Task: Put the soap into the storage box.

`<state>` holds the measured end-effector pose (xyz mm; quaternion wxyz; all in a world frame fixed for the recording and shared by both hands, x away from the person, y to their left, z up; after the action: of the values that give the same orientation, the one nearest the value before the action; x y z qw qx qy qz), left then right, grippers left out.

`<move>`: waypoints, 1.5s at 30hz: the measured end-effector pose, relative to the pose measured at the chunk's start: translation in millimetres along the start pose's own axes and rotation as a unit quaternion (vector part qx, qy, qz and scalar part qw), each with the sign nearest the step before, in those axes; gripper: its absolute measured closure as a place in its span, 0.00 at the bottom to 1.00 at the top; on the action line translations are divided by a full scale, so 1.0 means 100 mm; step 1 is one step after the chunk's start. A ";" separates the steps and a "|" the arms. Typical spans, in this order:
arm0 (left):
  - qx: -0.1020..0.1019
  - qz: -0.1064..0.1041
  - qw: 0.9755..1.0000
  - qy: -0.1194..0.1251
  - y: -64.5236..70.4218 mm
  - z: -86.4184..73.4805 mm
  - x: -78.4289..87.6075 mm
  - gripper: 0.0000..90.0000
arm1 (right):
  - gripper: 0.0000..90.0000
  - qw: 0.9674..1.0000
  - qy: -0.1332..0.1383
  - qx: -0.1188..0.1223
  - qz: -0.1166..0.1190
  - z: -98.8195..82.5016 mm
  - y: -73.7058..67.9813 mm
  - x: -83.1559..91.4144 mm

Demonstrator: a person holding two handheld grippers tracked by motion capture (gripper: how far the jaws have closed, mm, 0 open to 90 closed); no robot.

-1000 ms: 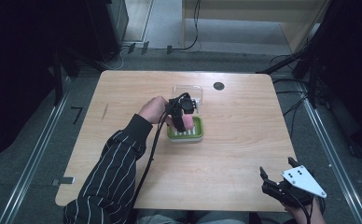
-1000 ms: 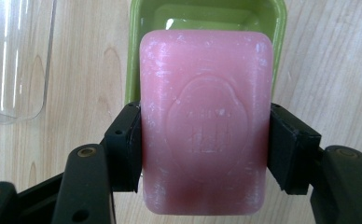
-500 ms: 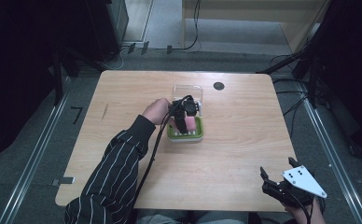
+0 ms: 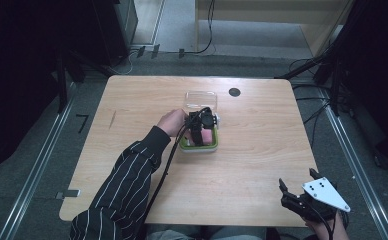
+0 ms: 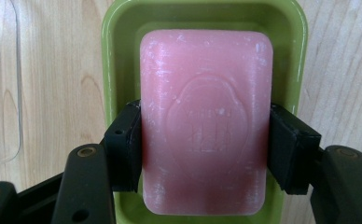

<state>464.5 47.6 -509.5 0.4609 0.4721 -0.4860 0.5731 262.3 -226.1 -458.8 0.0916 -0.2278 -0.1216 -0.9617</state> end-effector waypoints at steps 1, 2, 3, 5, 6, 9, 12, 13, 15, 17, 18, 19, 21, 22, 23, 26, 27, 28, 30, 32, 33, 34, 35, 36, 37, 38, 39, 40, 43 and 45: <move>-0.001 -0.001 1.000 0.000 0.00 0.00 0.00 0.43 | 0.15 1.000 0.000 0.000 0.000 0.00 0.00 0.00; -0.003 -0.001 1.000 0.002 0.00 0.00 0.00 0.43 | 0.15 1.000 0.000 0.000 0.000 0.00 0.00 0.00; -0.007 -0.001 1.000 0.001 0.00 -0.01 0.00 0.43 | 0.15 1.000 0.000 0.000 0.000 0.00 0.00 0.00; -0.015 -0.001 1.000 0.002 0.01 -0.02 0.00 0.43 | 0.15 1.000 0.000 0.000 -0.001 0.00 0.00 0.00; -0.015 -0.001 1.000 0.002 0.01 -0.02 0.00 0.43 | 0.15 1.000 0.000 0.000 -0.001 0.00 0.00 0.00; -0.012 0.000 1.000 -0.003 0.00 -0.02 -0.03 0.43 | 0.15 1.000 0.000 0.000 -0.001 0.00 0.00 0.00; -0.011 -0.001 1.000 -0.006 -0.01 -0.03 -0.04 0.43 | 0.15 1.000 0.000 0.000 -0.001 0.00 0.00 0.00; -0.011 -0.001 1.000 -0.004 -0.01 -0.03 -0.04 0.43 | 0.15 1.000 0.000 0.000 -0.001 0.00 0.00 0.00; -0.012 0.002 1.000 -0.005 -0.02 -0.03 -0.04 0.43 | 0.15 1.000 0.000 0.000 -0.001 0.00 0.00 0.00; -0.009 0.001 1.000 -0.003 -0.02 -0.03 -0.04 0.43 | 0.15 1.000 0.001 0.000 -0.002 0.00 0.00 0.00; -0.006 -0.003 1.000 0.000 -0.01 -0.03 -0.04 0.42 | 0.15 1.000 0.001 0.000 -0.002 0.00 0.01 0.00; -0.001 -0.005 1.000 0.002 -0.02 -0.04 -0.05 0.42 | 0.15 1.000 0.001 -0.001 -0.002 0.00 0.01 0.00; 0.004 -0.005 1.000 0.004 -0.04 -0.04 -0.05 0.42 | 0.15 1.000 0.002 -0.001 -0.003 0.00 0.01 0.00; 0.006 -0.003 1.000 0.004 -0.05 -0.05 -0.07 0.42 | 0.15 1.000 0.002 -0.001 -0.002 0.00 0.01 0.00; 0.008 -0.005 1.000 0.004 -0.05 -0.06 -0.06 0.41 | 0.15 1.000 0.000 0.000 -0.002 0.00 0.00 0.00; 0.008 -0.004 1.000 0.012 -0.06 -0.05 -0.04 0.41 | 0.15 1.000 0.002 0.000 -0.002 0.00 0.01 0.00; 0.010 -0.003 1.000 0.019 -0.06 -0.04 -0.02 0.41 | 0.15 1.000 0.002 -0.001 -0.002 0.00 0.01 0.00; 0.010 -0.003 1.000 0.019 -0.06 -0.04 -0.02 0.41 | 0.15 1.000 0.002 -0.001 -0.002 0.00 0.01 0.00; 0.014 -0.004 1.000 0.025 -0.06 -0.04 0.02 0.39 | 0.15 1.000 0.002 0.001 -0.001 0.01 0.00 0.00; 0.026 -0.007 0.999 0.023 -0.06 -0.06 0.04 0.38 | 0.15 1.000 0.002 0.001 -0.001 0.01 0.00 -0.01; 0.027 -0.007 0.999 0.019 -0.07 -0.07 0.06 0.34 | 0.15 1.000 0.002 0.000 -0.001 0.01 0.00 0.00; 0.036 -0.008 0.999 0.020 -0.06 -0.08 0.06 0.28 | 0.15 1.000 0.002 0.000 -0.001 0.01 0.00 0.00; 0.043 -0.007 0.999 0.016 -0.06 -0.10 0.08 0.28 | 0.15 1.000 0.002 0.000 -0.001 0.01 0.00 0.00; 0.048 -0.002 0.999 0.017 -0.08 -0.11 0.09 0.25 | 0.15 1.000 0.002 0.000 -0.001 0.01 0.00 0.00; 0.055 0.000 0.998 0.011 -0.08 -0.13 0.11 0.20 | 0.15 1.000 0.002 0.001 -0.001 0.01 0.00 0.00; 0.062 -0.002 0.998 0.015 -0.07 -0.13 0.12 0.17 | 0.15 1.000 0.002 0.000 -0.001 0.01 0.00 0.00; 0.065 -0.004 0.998 0.014 -0.07 -0.14 0.14 0.16 | 0.15 1.000 0.003 0.001 -0.001 0.01 0.00 0.00; 0.069 -0.005 0.997 0.015 -0.07 -0.15 0.16 0.15 | 0.15 1.000 0.003 -0.001 -0.002 0.01 0.00 0.00; 0.074 -0.006 0.997 0.014 -0.05 -0.16 0.20 0.14 | 0.15 1.000 0.005 0.001 -0.001 0.02 -0.01 -0.01; 0.087 -0.004 0.996 0.013 -0.04 -0.18 0.23 0.13 | 0.15 1.000 0.004 0.002 0.000 0.02 -0.01 -0.01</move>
<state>464.0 67.1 -488.0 0.4267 0.5051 -0.4266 0.6171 264.1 -224.6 -458.0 0.0924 -0.2237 -0.1233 -0.9624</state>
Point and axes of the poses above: each handheld gripper's, and its own axes: x roughly backward along the jaws, z roughly out of its top, y roughly to its right, the point moved 8 cm from there along -x, roughly forward along the jaws, and after that the axes turned 1 degree about -x, right-handed, at the moved point
